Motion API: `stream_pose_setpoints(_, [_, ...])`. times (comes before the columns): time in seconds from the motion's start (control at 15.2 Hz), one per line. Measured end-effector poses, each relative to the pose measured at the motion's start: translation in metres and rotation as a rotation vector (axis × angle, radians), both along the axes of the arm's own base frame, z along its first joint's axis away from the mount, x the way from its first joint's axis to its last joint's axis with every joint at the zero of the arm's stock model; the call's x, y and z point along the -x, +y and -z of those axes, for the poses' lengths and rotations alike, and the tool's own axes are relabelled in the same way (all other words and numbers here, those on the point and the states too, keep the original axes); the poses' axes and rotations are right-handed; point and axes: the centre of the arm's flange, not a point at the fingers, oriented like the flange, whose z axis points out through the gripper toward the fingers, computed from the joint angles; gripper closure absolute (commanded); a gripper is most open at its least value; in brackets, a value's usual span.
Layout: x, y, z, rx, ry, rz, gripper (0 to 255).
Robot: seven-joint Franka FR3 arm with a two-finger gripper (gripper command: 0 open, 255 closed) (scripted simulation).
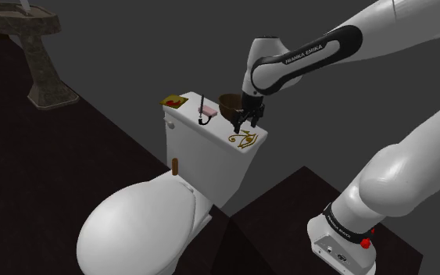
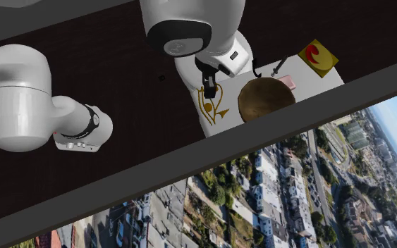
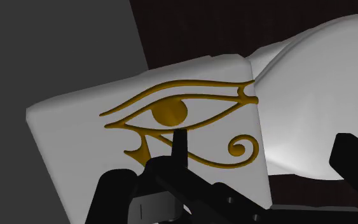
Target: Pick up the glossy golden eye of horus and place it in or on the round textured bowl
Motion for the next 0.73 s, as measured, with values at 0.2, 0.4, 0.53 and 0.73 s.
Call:
stream_pose_setpoints(0.2, [-0.024,0.013,0.021,0.004,-0.027,-0.013,0])
stream_pose_setpoints(0.4, [-0.032,0.013,0.042,0.005,-0.034,-0.017,0])
stream_pose_setpoints(0.53, [-0.032,0.014,0.053,0.005,-0.035,-0.018,0])
stream_pose_setpoints(0.73, [-0.032,0.013,0.068,0.005,-0.036,-0.018,0])
